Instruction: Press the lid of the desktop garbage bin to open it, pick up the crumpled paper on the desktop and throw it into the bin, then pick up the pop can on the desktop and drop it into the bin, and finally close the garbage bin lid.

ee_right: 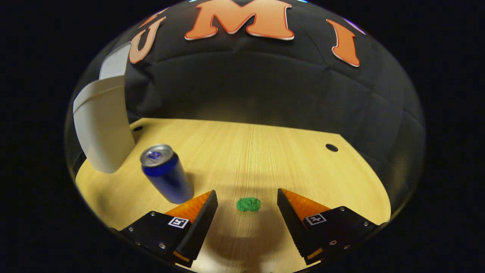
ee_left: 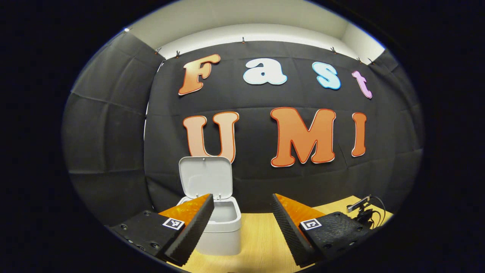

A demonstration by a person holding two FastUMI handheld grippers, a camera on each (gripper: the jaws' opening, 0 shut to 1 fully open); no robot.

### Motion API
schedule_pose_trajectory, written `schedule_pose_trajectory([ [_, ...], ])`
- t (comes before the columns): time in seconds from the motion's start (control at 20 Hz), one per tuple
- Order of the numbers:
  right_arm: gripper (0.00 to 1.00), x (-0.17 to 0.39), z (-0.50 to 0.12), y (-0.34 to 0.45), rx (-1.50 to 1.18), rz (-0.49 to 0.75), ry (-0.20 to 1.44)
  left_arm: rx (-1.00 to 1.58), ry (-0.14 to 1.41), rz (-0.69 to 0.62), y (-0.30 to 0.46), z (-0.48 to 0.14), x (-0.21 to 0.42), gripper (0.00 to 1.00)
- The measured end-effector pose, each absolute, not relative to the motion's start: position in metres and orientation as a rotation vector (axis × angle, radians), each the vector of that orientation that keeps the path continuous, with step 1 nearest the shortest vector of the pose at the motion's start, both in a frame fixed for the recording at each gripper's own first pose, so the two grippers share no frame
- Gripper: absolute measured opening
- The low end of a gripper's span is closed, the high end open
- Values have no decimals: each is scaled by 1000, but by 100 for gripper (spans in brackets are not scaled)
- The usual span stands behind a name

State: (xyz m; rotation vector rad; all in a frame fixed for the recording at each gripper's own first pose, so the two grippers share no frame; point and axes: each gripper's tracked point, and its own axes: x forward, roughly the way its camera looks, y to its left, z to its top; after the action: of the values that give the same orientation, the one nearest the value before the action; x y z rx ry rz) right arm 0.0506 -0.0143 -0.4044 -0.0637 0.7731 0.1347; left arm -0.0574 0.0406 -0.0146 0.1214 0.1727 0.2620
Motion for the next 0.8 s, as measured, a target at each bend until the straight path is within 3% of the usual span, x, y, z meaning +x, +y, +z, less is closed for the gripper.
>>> schedule_pose_trajectory([
  [0.15, 92, 48, -425, -16, -29, 108, 858, 158, 210, 270, 36, -19, -58, 96],
  [0.35, 67, 52, -437, -7, 2, 142, 909, 153, 251, 285, 34, -32, -58, 96],
  [0.4, 49, 50, -438, -6, -4, 142, 905, 149, 259, 283, 35, -35, -57, 96],
  [0.5, 34, 47, -432, -8, -19, 140, 902, 137, 266, 277, 32, -38, -55, 96],
  [0.7, 13, 49, -406, -12, 48, 129, 880, 131, 255, 253, 31, -39, -54, 96],
  [0.8, 12, 58, -369, -18, 80, 111, 823, 114, 246, 247, 35, -39, -56, 97],
])
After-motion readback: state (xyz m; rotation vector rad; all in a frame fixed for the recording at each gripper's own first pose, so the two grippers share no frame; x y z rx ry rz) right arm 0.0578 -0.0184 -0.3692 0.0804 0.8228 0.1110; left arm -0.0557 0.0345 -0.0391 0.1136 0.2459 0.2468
